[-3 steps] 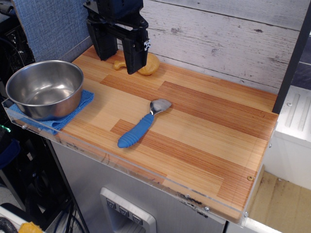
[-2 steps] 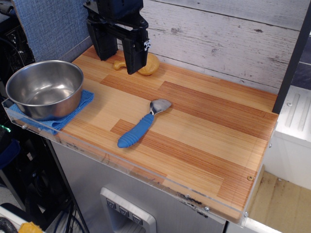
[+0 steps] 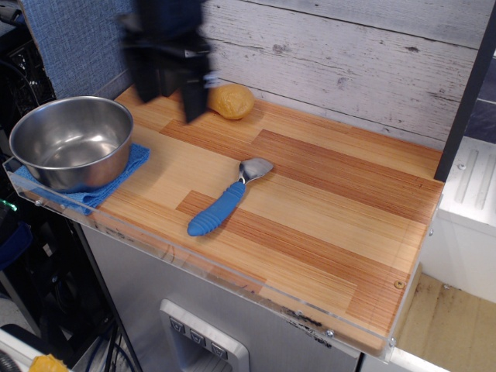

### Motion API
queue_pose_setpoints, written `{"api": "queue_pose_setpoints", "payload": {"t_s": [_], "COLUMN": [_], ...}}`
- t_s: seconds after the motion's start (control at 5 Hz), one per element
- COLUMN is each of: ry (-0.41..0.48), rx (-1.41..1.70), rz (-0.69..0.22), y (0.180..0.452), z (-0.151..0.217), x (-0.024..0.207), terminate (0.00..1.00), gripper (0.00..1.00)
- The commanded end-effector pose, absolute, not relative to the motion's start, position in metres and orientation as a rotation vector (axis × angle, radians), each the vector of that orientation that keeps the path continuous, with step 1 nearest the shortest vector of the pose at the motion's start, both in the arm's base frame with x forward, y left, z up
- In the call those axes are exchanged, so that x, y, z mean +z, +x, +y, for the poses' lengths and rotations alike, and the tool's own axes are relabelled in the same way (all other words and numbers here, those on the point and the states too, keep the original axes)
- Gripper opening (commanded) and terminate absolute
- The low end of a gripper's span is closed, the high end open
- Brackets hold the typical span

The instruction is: Move the pot from left side to right side

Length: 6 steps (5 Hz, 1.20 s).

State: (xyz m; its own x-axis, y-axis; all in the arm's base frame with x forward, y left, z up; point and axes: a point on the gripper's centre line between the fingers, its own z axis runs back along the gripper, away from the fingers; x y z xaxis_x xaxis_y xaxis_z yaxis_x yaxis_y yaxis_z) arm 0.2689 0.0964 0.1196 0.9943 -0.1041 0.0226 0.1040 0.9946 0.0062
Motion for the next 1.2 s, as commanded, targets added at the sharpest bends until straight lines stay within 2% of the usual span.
{"api": "queue_pose_setpoints", "payload": {"t_s": [0.0,0.2,0.6,1.0], "ry": [0.06,0.055,0.072,0.078], "rx": [0.016,0.014,-0.029,-0.044], "rz": [-0.049,-0.021,0.095,0.145], "y": [0.256,0.252,0.259,0.266], "z": [0.168,0.176,0.158,0.147], "x": [0.134,0.119,0.067,0.043], "terminate": [0.0,0.0,0.0,0.0], "gripper": [1.0,1.0,1.0,1.0]}}
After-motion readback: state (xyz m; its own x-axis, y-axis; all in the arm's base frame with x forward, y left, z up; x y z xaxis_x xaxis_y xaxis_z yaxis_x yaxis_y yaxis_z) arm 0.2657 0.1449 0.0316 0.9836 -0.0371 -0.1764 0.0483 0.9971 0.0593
